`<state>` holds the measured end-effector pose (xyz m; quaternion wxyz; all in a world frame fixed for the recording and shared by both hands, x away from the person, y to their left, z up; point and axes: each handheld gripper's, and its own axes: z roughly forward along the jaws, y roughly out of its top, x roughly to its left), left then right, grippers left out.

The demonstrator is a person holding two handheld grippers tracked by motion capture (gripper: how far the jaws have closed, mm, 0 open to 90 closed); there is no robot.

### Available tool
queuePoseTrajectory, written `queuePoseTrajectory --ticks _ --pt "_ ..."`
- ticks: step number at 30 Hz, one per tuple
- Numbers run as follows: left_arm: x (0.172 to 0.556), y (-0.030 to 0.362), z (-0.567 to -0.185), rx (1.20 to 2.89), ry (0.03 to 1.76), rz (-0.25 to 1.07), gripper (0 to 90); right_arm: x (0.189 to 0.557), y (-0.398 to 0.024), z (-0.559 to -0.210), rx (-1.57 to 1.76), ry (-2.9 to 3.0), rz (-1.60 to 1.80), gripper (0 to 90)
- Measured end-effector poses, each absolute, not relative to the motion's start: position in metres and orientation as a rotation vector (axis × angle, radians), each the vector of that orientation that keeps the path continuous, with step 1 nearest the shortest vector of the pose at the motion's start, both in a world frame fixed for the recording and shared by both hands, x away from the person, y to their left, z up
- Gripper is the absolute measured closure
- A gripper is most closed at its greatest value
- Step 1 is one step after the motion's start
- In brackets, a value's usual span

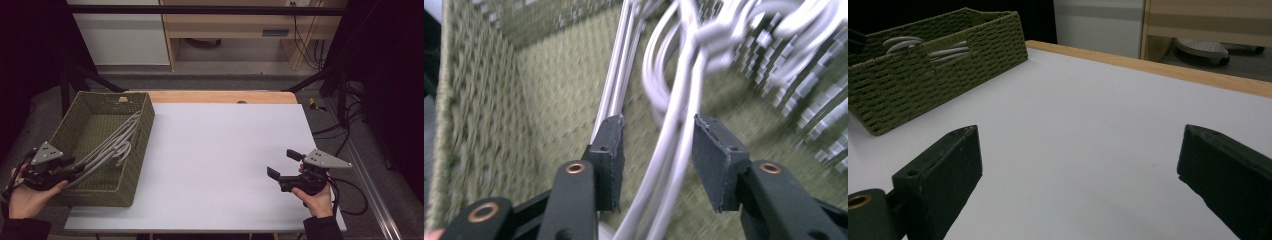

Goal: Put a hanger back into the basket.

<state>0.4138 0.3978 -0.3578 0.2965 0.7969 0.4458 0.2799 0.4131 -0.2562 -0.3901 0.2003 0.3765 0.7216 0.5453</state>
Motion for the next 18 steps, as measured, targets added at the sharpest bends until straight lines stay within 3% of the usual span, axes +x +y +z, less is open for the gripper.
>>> queuePoseTrajectory --ticks 11,18 --pt "0.399 0.351 -0.341 1.841 1.029 0.701 32.3 0.412 -0.257 -0.389 1.055 1.999 1.533 3.7" --pt "0.393 0.32 -0.343 1.765 0.918 0.604 24.5 0.411 -0.26 -0.388 1.058 1.978 1.54 3.2"
